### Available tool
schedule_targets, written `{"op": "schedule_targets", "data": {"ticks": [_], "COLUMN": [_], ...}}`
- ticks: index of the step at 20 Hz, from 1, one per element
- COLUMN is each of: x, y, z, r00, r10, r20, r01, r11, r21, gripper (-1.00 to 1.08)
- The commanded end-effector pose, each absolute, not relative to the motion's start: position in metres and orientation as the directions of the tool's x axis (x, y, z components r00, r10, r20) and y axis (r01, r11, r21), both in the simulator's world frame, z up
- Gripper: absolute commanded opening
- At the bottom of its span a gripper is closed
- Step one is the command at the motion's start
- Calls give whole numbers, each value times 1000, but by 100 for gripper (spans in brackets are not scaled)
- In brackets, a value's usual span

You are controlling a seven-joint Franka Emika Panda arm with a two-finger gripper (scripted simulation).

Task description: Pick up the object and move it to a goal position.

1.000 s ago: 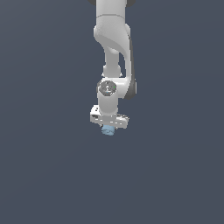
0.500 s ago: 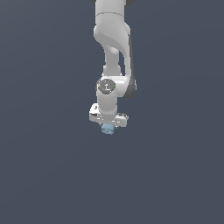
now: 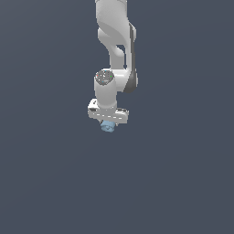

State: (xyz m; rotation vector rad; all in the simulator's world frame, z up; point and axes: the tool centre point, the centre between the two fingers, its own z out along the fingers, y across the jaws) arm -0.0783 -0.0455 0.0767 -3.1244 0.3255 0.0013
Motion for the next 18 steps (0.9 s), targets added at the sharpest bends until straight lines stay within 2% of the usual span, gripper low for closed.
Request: {"op": "schedule_targets", "data": {"ticks": [1, 9, 18], "x": [-91, -124, -135], "y": [-55, -81, -91], "z": [89, 119, 132], "r00": [978, 978, 979], "r10": [-207, -206, -206], "r20": [0, 0, 0], "r01": [-207, -206, -206], "r11": [-978, -978, -979], "r21": [0, -1, -1], "gripper": [-100, -100, -100]}}
